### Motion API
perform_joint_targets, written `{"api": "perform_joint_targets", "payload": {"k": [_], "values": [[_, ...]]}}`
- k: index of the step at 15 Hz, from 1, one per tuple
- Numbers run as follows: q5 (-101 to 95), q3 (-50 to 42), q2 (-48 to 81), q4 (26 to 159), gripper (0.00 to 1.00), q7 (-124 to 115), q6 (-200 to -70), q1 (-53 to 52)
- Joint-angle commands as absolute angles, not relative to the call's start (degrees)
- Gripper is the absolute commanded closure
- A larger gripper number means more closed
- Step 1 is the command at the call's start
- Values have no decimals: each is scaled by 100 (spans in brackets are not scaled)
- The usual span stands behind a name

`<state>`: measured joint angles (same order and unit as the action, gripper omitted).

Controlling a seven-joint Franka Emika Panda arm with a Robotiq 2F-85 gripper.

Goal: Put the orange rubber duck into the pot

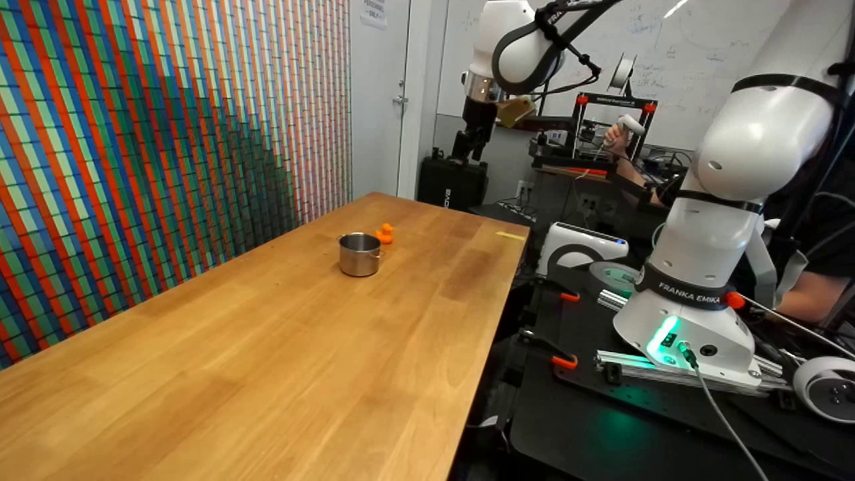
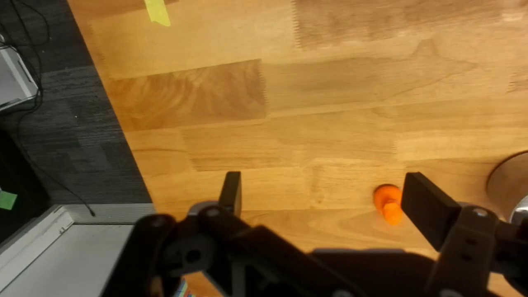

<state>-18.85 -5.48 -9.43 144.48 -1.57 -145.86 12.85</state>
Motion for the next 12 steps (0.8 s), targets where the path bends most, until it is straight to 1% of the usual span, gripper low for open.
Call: {"api": "perform_joint_targets", "payload": {"k": [1, 7, 12], "values": [[-1668, -439, 471, 13398, 0, -219, -14596, 924], [-1296, -390, 2525, 11675, 0, -14, -14369, 533], [-901, -218, 3786, 10407, 0, 198, -14298, 479]]}}
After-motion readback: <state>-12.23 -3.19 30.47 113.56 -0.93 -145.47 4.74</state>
